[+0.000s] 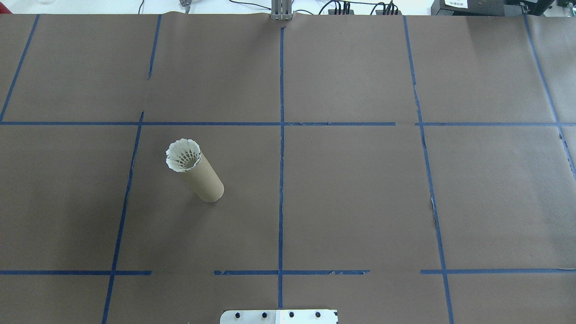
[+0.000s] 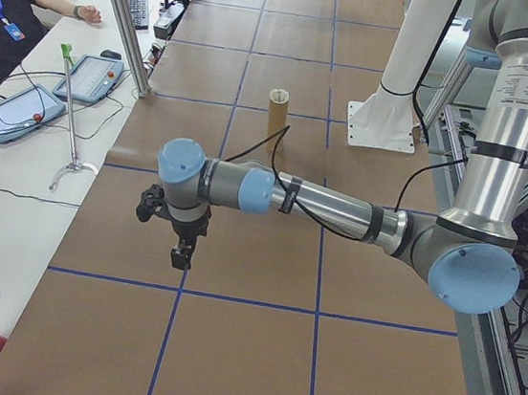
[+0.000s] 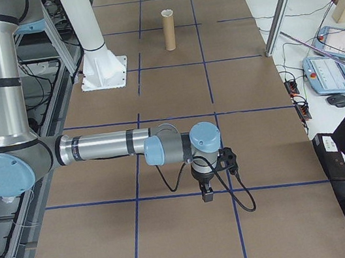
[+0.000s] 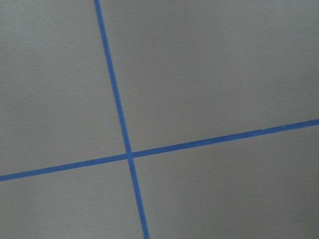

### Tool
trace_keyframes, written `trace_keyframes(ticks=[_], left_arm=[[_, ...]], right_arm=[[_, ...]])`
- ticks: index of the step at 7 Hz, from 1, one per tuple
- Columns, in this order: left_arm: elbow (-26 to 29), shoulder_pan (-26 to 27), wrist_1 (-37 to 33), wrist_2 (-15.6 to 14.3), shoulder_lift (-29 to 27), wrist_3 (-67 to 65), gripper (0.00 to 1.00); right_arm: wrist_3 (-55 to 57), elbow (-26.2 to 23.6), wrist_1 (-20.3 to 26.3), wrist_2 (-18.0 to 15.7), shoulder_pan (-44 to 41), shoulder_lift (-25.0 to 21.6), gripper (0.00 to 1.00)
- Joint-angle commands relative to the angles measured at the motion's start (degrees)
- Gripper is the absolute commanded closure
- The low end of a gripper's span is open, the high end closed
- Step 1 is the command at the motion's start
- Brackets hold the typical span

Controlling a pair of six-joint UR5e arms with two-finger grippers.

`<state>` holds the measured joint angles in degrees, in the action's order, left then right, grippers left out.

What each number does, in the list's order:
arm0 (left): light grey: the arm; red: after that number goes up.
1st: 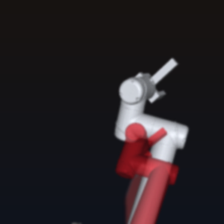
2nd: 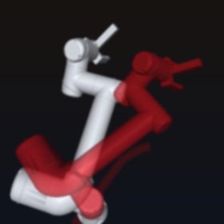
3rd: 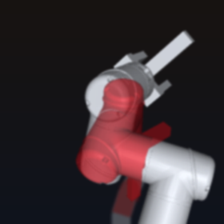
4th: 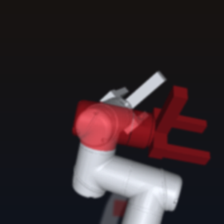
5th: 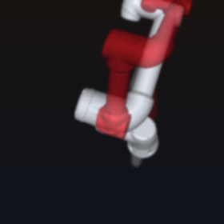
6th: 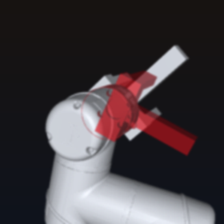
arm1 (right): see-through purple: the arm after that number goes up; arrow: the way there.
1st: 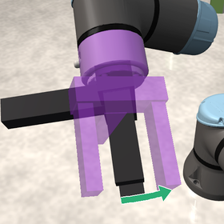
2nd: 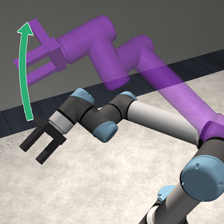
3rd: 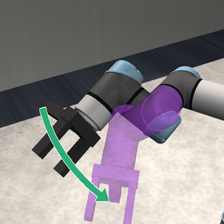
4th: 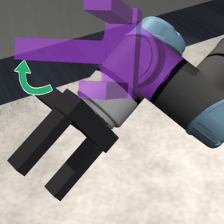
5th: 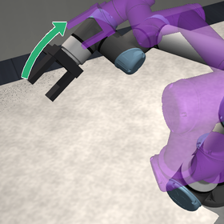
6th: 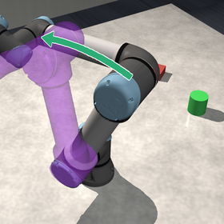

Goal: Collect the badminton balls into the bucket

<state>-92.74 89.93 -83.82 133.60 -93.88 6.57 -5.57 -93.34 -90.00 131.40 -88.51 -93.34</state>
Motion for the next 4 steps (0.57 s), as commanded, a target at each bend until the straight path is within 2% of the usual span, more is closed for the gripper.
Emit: trace_keyframes(ticks=[1,2,4], left_arm=[[4.3,1.57,-2.82,1.23,2.84,1.25,0.0],[3.54,1.65,-6.32,1.05,3.53,0.9,0.0],[3.36,1.74,-6.44,0.7,3.19,0.81,0.0]], right_arm=[[0.04,0.0,0.0,0.0,0.0,0.0,0.0],[-0.05,0.0,0.0,0.0,0.0,0.0,0.0],[0.04,0.0,0.0,0.0,0.0,0.0,0.0]])
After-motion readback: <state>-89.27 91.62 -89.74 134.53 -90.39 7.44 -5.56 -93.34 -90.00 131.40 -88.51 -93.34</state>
